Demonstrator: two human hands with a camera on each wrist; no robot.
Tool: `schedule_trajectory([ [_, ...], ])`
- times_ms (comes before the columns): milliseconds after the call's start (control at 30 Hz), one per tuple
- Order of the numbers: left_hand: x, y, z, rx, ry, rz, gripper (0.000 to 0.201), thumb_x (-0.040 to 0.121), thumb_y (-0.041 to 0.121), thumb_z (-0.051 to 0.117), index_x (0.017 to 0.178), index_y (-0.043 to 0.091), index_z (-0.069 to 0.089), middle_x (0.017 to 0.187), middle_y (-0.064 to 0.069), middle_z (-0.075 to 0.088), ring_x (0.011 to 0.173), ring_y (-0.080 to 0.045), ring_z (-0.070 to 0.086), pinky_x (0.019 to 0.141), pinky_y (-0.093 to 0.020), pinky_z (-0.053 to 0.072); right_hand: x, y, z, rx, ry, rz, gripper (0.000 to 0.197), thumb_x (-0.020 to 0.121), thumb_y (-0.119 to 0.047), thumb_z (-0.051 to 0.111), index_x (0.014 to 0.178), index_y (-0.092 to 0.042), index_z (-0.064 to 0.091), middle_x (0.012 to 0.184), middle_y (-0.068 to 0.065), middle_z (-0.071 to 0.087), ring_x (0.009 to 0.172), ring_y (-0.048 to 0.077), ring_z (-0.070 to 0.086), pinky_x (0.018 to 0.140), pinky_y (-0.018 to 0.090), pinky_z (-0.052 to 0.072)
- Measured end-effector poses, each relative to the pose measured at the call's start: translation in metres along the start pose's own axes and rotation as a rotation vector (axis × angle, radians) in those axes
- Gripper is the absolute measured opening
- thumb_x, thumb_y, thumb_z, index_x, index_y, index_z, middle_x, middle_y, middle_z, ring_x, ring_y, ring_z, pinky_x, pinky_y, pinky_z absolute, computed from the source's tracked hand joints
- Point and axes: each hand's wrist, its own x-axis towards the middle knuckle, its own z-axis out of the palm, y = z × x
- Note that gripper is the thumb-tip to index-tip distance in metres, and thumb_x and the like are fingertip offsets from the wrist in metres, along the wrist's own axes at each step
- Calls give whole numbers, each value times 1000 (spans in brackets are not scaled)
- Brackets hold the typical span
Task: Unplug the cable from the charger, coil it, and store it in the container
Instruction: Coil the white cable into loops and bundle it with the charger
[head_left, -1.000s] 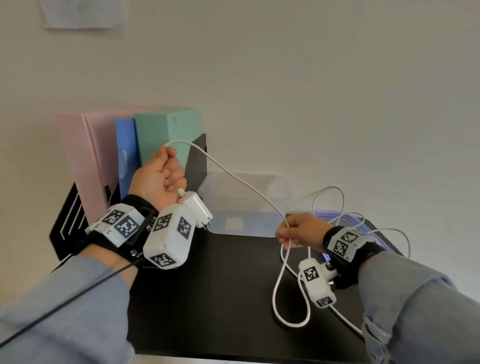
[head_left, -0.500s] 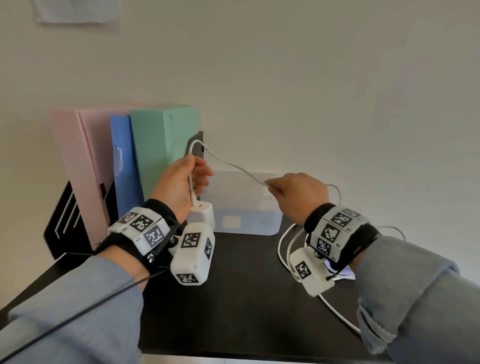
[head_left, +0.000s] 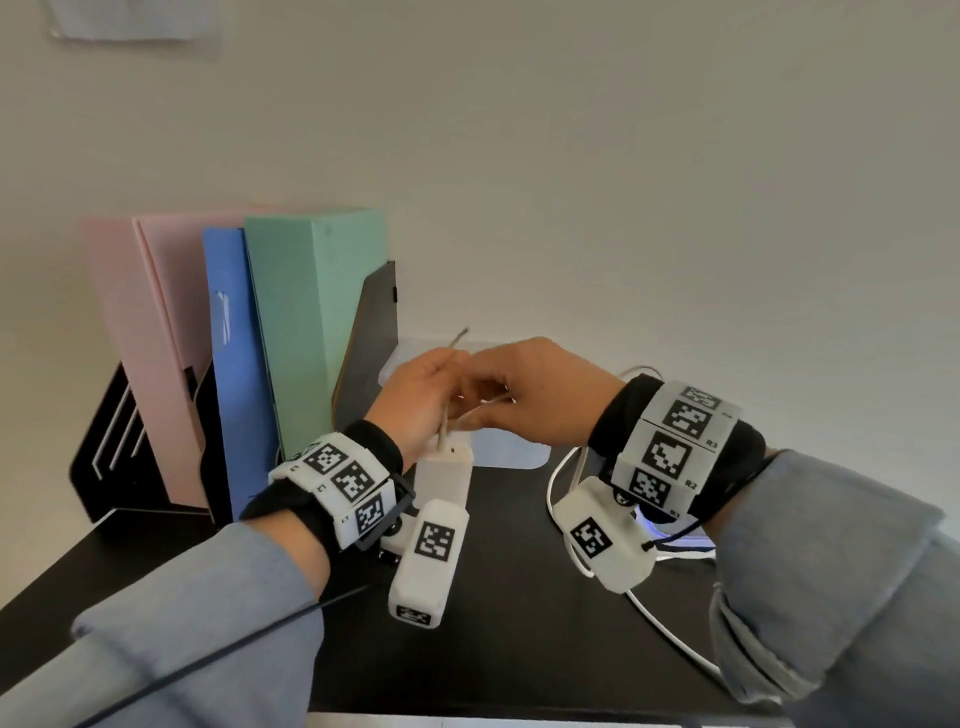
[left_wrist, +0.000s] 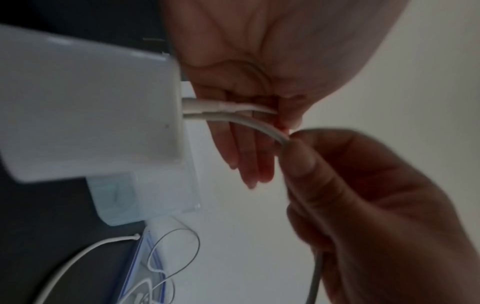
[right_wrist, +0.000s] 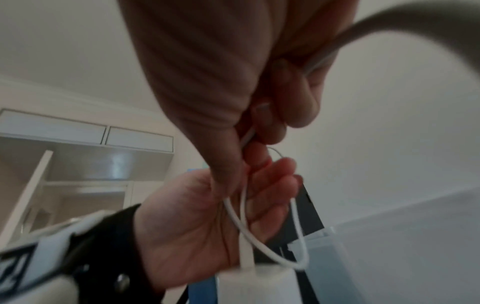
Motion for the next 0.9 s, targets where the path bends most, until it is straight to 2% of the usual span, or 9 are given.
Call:
schedule_trajectory([
  [67, -2, 0, 3, 20, -81, -10, 29, 98, 19, 38, 79, 10, 58, 51, 0, 63, 39, -12, 53, 42, -21, 41, 1, 2, -5, 95, 61, 21, 18, 76, -17, 69, 88, -10, 58, 74, -7, 56, 65, 6, 49, 63, 20, 44],
  [133, -3, -1, 2, -6, -157, -33, 34, 99, 26, 35, 78, 11, 56, 45, -1, 55, 32, -10, 36, 39, -22, 27, 2, 7, -10, 118, 90, 43, 27, 75, -13, 70, 99, -15, 58, 83, -9, 53, 65, 0, 46, 61, 10, 39],
  [300, -1, 2, -7, -189, -264, -123, 35, 99, 25, 31, 77, 8, 53, 35, 6, 32, 29, -5, 19, 37, -19, 16, -2, 19, -19, 197, 72, 63, 44, 80, -25, 70, 122, -20, 58, 114, -2, 50, 79, 8, 49, 81, 21, 47],
  [400, -1, 1, -13, -232, -296, -143, 36, 99, 23, 31, 77, 5, 54, 33, 7, 30, 28, -3, 17, 38, -20, 12, -6, 24, -18, 231, -20, 134, 32, 84, -32, 66, 112, -18, 64, 98, -3, 60, 76, 12, 48, 71, 19, 42],
  [500, 1, -1, -16, -324, -252, -146, 40, 96, 26, 34, 69, 6, 57, 33, 7, 30, 27, -3, 19, 36, -16, 14, -5, 33, -12, 297, -66, 190, 20, 88, -33, 60, 84, -15, 69, 79, 3, 69, 68, 13, 49, 70, 24, 39],
  [567, 1, 0, -17, -376, -246, -158, 38, 90, 34, 41, 67, 9, 57, 35, 7, 30, 28, -2, 20, 36, -16, 15, -7, 38, -9, 403, -39, 238, 33, 92, -35, 53, 67, -17, 64, 57, -1, 65, 56, 12, 45, 63, 22, 38],
  [667, 0, 2, -14, -282, -273, -142, 31, 79, 41, 50, 66, 13, 55, 38, 8, 29, 33, -3, 19, 38, -17, 14, -8, 41, -3, 538, 22, 303, 42, 94, -39, 47, 59, -16, 55, 34, -7, 47, 38, 7, 37, 50, 15, 36],
  [800, 1, 2, -11, -238, -284, -150, 38, 82, 43, 47, 51, 19, 47, 39, 9, 26, 34, -4, 19, 36, -15, 15, -8, 45, 7, 686, 58, 332, 42, 93, -39, 50, 59, -14, 53, 32, -7, 42, 34, 8, 33, 48, 17, 34],
  [900, 4, 2, -17, -342, -226, -190, 48, 90, 43, 40, 47, 21, 44, 38, 10, 25, 31, -3, 18, 35, -17, 12, -13, 55, 6, 701, 11, 326, 29, 89, -32, 58, 65, -17, 58, 44, -7, 57, 47, 9, 47, 60, 20, 40],
])
